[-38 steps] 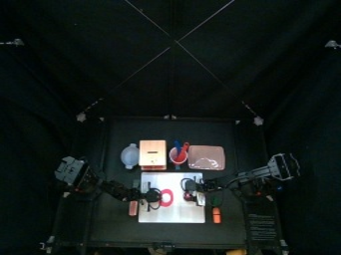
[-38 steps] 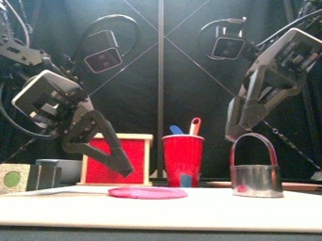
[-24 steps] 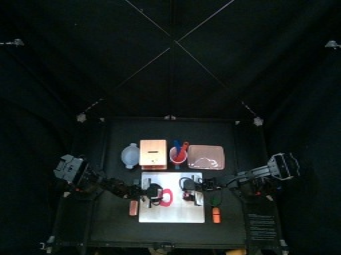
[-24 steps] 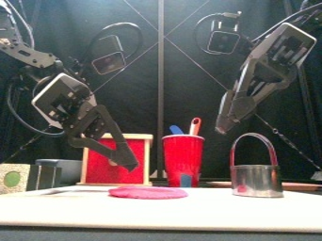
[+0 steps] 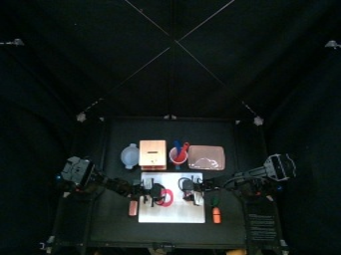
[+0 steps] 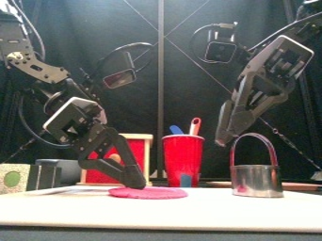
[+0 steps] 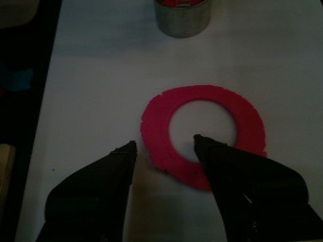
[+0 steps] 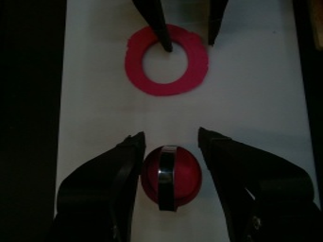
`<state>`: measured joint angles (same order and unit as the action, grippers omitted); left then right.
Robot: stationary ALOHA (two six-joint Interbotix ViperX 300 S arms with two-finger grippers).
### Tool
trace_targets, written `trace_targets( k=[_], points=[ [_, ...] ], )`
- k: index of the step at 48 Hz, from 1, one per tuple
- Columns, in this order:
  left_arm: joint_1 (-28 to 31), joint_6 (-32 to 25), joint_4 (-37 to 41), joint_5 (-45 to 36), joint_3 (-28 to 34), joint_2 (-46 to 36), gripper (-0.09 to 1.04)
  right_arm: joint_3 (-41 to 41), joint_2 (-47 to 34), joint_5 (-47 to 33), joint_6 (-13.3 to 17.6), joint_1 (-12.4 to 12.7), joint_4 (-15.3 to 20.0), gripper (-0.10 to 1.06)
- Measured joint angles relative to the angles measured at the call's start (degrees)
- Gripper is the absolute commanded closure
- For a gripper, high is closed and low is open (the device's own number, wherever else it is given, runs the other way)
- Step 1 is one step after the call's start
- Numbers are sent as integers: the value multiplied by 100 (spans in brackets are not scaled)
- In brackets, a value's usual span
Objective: Get the cutter from the drawer then cut the dough then place the extra dough in the bowl
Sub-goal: Place the extra dough in the bowl
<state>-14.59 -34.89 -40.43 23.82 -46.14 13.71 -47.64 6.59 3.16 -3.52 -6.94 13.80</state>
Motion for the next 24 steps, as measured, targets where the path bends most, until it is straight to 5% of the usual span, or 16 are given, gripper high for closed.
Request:
trace_targets(
  k=[24],
  points=[
    [97, -44, -44, -589, 229, 79, 46, 62, -26, -9, 0, -9, 0, 13]
  ],
)
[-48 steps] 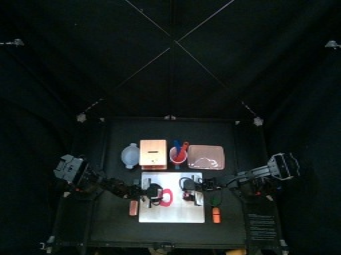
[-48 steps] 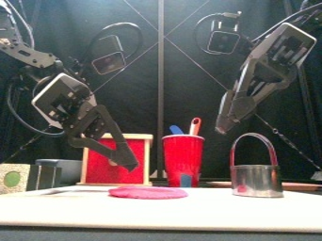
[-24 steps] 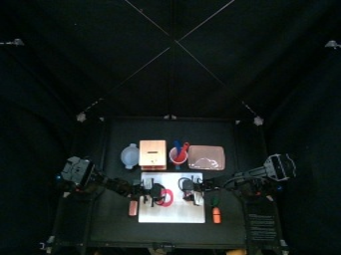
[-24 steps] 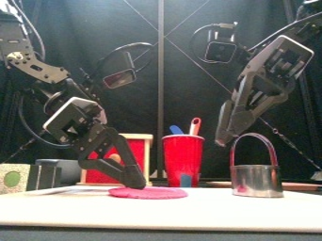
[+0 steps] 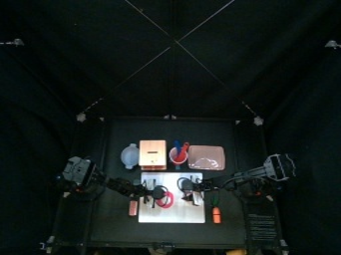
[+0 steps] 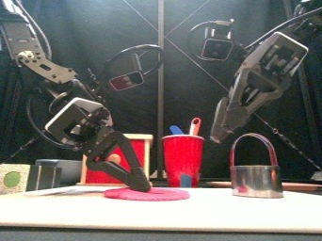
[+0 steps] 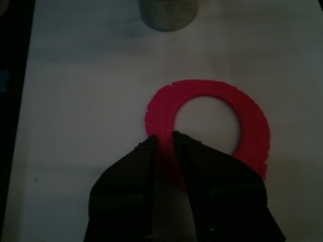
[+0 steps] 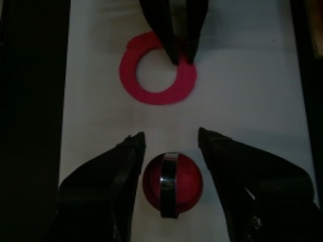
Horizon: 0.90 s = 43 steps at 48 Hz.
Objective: Get the cutter from the drawer then cut the dough then place the extra dough in the bowl
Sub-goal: Place the extra dough in the bowl
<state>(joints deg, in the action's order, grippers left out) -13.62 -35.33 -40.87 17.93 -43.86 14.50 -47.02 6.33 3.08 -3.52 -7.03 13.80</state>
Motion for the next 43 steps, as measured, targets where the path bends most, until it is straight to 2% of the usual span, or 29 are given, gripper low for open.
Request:
trace_targets(
  k=[8, 24, 31, 38, 43],
  points=[
    [-9, -9, 0, -88, -202, -387, 46, 9, 9, 9, 0, 0, 0, 13],
    [264, -422, 396, 598, -896, -2751, 46, 44, -53, 0, -9, 79, -26, 13],
    [896, -668, 378, 844, -1406, -3744, 46, 53, -114, 0, -9, 88, -18, 13],
    [1644, -677, 325, 826, -1890, -4808, 46, 79, -158, 9, 0, 88, -26, 13],
    [1969, -677, 316, 642, -2206, -5423, 46, 79, -176, 0, -9, 88, -35, 13]
  ],
)
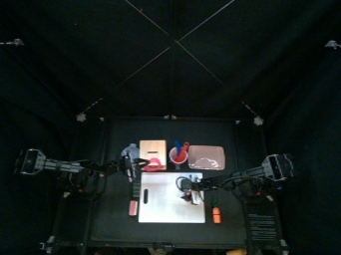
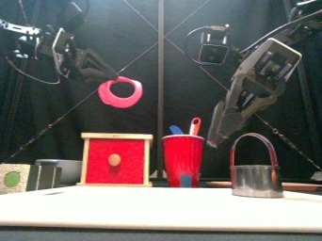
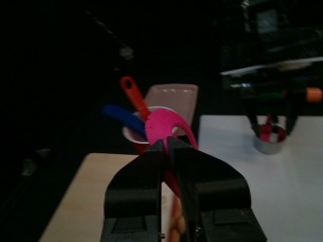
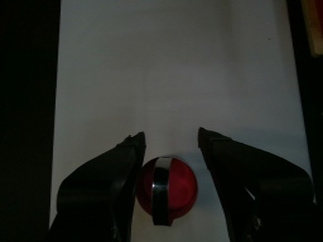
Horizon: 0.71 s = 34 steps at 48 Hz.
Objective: Get the cutter from the drawer then cut the dough then place the extra dough in the bowl
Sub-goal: Place the extra dough in the bowl
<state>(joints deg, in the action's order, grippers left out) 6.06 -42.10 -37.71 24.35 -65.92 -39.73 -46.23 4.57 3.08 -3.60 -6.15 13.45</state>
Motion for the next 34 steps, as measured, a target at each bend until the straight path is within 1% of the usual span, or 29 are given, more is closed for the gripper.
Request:
trace_targets(
  k=[7, 12, 18, 24, 28, 34],
  points=[
    [659, 0, -18, -510, -510, -817, 46, 26, -9, 0, -9, 26, -123, 13],
    [1178, 0, -35, -835, -817, -1055, 46, 70, -9, 0, -9, 53, -229, 13],
    [1767, 0, -35, -1283, -1002, -1072, 46, 158, -9, -9, -9, 105, -387, 13],
    [2188, 0, -35, -1670, -1011, -1072, 46, 246, 0, -202, -9, 185, -606, 13],
    [2347, 0, -35, -1872, -1011, -1055, 46, 255, -9, -404, -9, 229, -721, 13],
    [2391, 0, -35, -2048, -1011, -896, 45, 255, -9, -563, -9, 255, -756, 13]
  ],
)
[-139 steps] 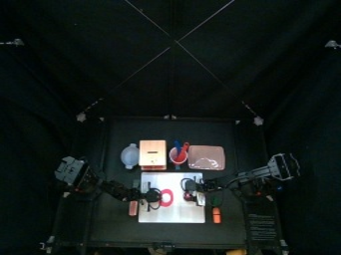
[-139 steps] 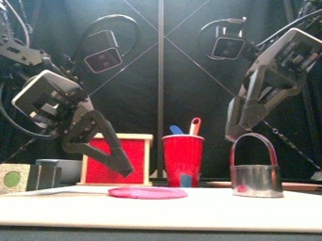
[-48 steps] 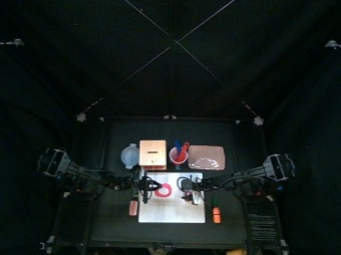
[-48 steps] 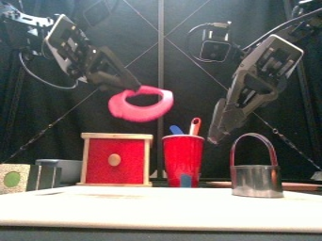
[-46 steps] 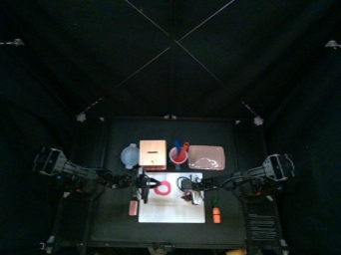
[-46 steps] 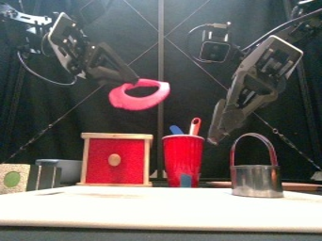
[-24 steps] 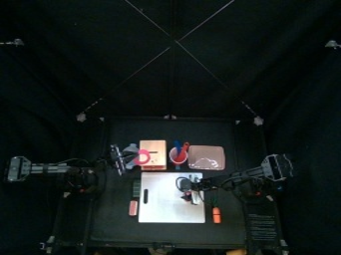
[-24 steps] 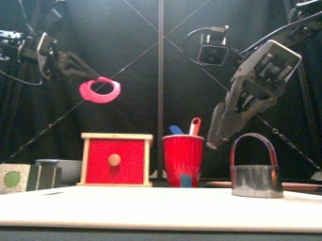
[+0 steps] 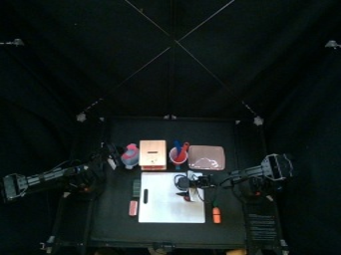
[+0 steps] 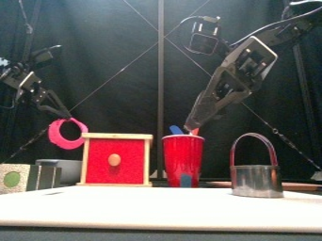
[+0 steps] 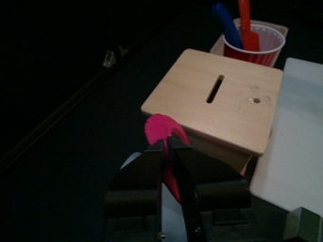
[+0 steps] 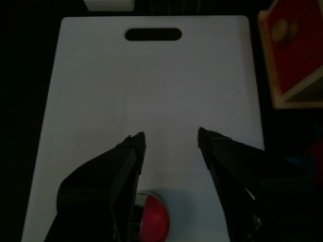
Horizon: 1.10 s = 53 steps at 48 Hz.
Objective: Get the cutter from the drawer then cut the dough then place the extra dough in the bowl
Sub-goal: Place the extra dough in the bowl
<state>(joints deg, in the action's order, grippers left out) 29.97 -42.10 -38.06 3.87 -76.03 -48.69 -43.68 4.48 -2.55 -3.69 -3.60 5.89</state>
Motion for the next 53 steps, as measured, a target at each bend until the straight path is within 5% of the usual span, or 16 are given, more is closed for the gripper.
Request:
trace_targets(
  k=[17, 29, 40, 53],
  points=[
    [-44, 88, -79, 141, 0, 571, 10, 0, 0, -26, 9, 9, 9, 13],
    [-281, 246, -483, 563, 123, 536, 9, 0, 0, -35, 0, 9, 0, 13],
    [-1292, 360, -563, 1037, 299, 536, 9, -97, 132, -703, -62, 334, -255, 13],
    [-2856, 369, 536, 1916, 308, 545, 9, -404, 308, -2443, 0, 844, -404, 13]
  ],
)
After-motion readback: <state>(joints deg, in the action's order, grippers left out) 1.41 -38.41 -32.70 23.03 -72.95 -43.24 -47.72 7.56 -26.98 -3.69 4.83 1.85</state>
